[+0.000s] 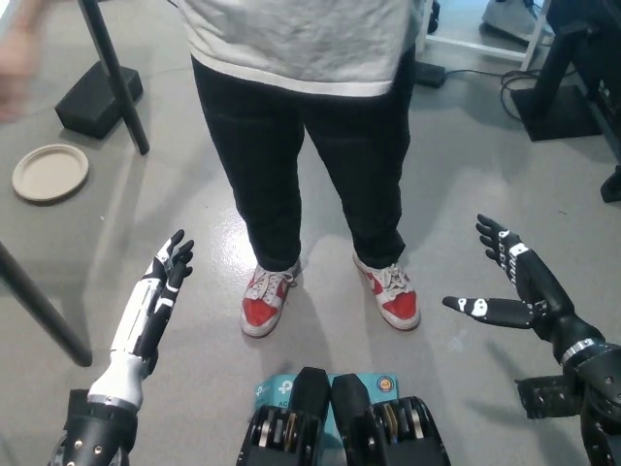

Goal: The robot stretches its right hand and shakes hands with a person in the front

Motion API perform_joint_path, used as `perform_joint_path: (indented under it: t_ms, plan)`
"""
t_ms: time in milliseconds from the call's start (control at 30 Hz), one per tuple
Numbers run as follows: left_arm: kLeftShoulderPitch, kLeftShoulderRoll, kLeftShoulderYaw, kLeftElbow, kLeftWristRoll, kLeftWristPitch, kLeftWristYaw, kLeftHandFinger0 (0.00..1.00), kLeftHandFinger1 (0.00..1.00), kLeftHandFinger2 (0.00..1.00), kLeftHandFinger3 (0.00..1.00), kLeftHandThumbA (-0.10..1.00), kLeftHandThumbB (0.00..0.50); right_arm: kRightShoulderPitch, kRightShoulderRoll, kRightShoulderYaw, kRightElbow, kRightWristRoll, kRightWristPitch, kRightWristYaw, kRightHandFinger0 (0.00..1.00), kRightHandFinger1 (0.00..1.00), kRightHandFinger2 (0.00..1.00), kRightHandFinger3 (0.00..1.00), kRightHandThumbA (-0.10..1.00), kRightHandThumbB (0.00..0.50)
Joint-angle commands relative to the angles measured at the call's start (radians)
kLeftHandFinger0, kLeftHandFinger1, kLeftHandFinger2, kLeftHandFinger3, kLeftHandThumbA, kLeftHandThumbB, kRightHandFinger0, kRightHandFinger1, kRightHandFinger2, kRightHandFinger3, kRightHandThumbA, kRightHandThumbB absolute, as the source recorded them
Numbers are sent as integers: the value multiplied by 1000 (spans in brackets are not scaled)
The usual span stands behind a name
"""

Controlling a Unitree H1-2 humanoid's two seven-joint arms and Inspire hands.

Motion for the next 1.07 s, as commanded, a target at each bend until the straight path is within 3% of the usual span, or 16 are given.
perform_joint_path:
  t_ms: [0, 567, 1033]
  plan:
    - [1, 4, 8, -27, -15, -37, -1, 1000, 1000, 1000, 1000, 919, 98, -30, 10, -12, 3, 43, -86, -8, 1000, 1000, 1000, 1000, 997, 385]
    - [22, 4, 3, -22, 4, -39, 7, 1000, 1000, 1000, 1000, 931, 96, -15, 10, 10, 13, 26, -98, -8, 1000, 1000, 1000, 1000, 991, 419]
    - [1, 6, 6, -9, -1, -35, 6, 1000, 1000, 1000, 1000, 916, 104, -24, -7, 18, 18, 8, -93, -15, 1000, 1000, 1000, 1000, 974, 390]
